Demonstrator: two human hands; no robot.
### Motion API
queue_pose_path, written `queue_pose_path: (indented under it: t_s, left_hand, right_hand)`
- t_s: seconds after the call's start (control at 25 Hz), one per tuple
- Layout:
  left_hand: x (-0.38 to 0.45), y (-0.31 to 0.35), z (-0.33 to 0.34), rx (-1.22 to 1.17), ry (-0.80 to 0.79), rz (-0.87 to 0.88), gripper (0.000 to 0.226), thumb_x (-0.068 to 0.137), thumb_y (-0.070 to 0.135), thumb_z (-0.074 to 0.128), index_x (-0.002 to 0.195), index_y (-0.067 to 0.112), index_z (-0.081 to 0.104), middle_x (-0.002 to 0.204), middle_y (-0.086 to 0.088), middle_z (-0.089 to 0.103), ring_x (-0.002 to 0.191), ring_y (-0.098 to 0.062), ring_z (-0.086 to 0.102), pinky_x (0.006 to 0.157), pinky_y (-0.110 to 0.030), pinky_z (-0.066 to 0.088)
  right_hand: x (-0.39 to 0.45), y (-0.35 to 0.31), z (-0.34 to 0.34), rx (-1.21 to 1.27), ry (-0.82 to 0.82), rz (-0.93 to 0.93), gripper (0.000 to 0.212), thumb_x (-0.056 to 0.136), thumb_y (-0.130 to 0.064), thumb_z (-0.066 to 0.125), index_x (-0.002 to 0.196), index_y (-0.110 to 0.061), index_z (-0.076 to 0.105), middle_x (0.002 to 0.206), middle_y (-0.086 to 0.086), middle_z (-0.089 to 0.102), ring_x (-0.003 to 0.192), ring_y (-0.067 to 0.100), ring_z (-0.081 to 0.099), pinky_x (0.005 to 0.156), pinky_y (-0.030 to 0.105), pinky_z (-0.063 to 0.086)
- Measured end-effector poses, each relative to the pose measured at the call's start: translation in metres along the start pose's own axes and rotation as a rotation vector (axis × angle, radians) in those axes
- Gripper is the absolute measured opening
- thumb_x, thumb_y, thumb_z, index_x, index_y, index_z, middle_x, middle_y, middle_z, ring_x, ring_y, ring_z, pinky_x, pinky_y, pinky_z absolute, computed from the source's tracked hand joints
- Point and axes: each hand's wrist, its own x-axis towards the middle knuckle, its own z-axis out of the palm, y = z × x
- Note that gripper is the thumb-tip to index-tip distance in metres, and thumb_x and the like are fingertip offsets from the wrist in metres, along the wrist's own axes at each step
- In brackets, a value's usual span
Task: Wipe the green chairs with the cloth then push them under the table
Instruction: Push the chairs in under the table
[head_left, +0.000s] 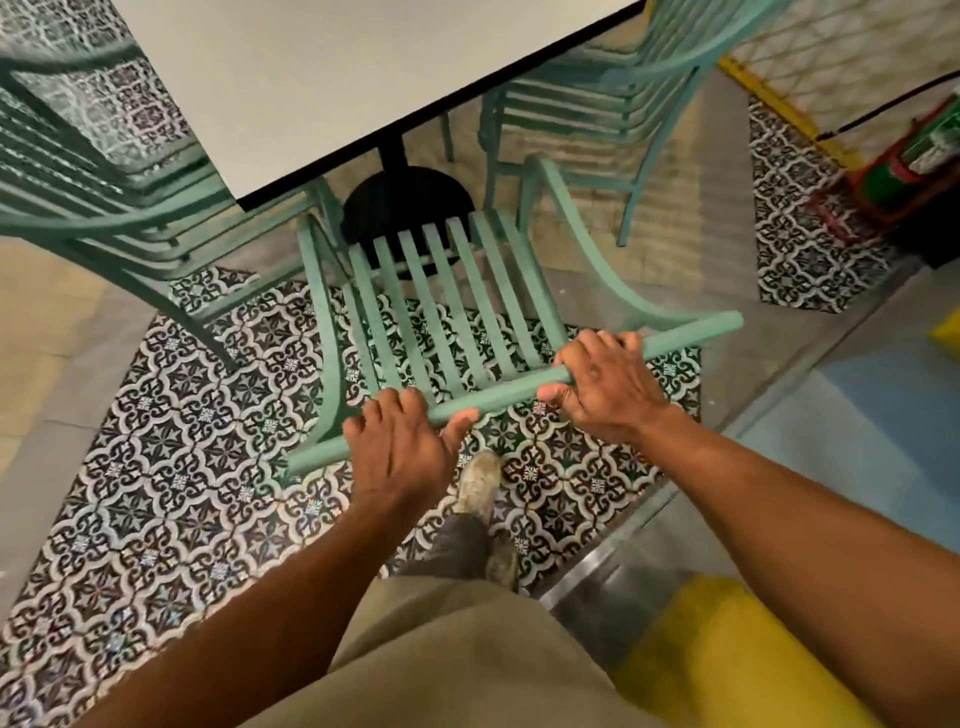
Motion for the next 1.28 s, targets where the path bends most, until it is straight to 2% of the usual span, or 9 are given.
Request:
queue_pose_path:
  t_s: [0.12,0.32,0.56,0.72,0.84,1.12,1.28]
  left_hand:
    - [0.02,0.012,0.003,-0.033,0.026,-0.028,0.059,0.086,0.078,0.015,0.089,0.024,0.041,0.089,0.0,0.042,0.081,-0.019,0.04,0.077,-0.036,0.032]
    - [0.052,0.032,0.002,-0.07,0.069,-0.086,0.066,0.083,0.08,0.008,0.083,0.023,0.042,0.082,0.0,0.042,0.074,-0.018,0.038,0.072,-0.036,0.033]
    - [0.072,0.05,-0.001,-0.082,0.085,-0.132,0.055,0.086,0.077,0.022,0.08,0.025,0.038,0.079,0.002,0.04,0.07,-0.018,0.037,0.07,-0.034,0.026]
    - [0.082,0.061,0.001,-0.053,0.125,-0.15,0.057,0.086,0.076,0.023,0.08,0.022,0.043,0.078,0.001,0.041,0.07,-0.018,0.036,0.069,-0.034,0.028]
    - [0.088,0.067,0.005,-0.021,0.136,-0.169,0.061,0.084,0.077,0.024,0.079,0.02,0.046,0.077,0.0,0.041,0.068,-0.019,0.037,0.067,-0.035,0.032]
    - [0.102,0.101,0.009,0.005,0.208,-0.26,0.067,0.085,0.078,0.015,0.08,0.019,0.048,0.075,0.0,0.039,0.066,-0.017,0.037,0.064,-0.031,0.031]
    - [0.119,0.119,0.009,0.026,0.2,-0.298,0.062,0.084,0.076,0.02,0.081,0.02,0.047,0.076,-0.001,0.041,0.069,-0.018,0.038,0.067,-0.033,0.031]
  right_hand:
    - [0.023,0.021,0.0,-0.025,-0.016,-0.03,0.055,0.089,-0.07,0.013,0.087,-0.024,0.043,0.083,-0.005,0.04,0.074,0.015,0.036,0.076,0.035,0.028]
    - [0.06,0.051,0.0,-0.01,-0.005,-0.095,0.041,0.091,-0.061,0.026,0.086,-0.025,0.043,0.082,-0.004,0.041,0.072,0.016,0.038,0.075,0.037,0.037]
    - [0.085,0.08,0.0,-0.04,-0.01,-0.151,0.049,0.092,-0.065,0.021,0.084,-0.023,0.047,0.082,-0.003,0.045,0.072,0.017,0.04,0.072,0.037,0.039]
    - [0.099,0.092,0.0,-0.045,-0.028,-0.174,0.058,0.092,-0.068,0.015,0.084,-0.023,0.05,0.081,-0.003,0.046,0.071,0.017,0.042,0.071,0.037,0.04]
    - [0.105,0.099,-0.003,-0.006,-0.012,-0.2,0.054,0.092,-0.066,0.024,0.082,-0.02,0.051,0.078,-0.002,0.047,0.069,0.017,0.041,0.069,0.037,0.041]
    - [0.127,0.129,-0.01,0.031,0.025,-0.27,0.056,0.09,-0.067,0.026,0.08,-0.02,0.053,0.074,-0.001,0.047,0.065,0.017,0.04,0.065,0.033,0.034]
    - [0.144,0.15,-0.016,0.063,0.039,-0.307,0.057,0.089,-0.068,0.021,0.077,-0.02,0.049,0.074,-0.003,0.042,0.066,0.016,0.036,0.067,0.032,0.026]
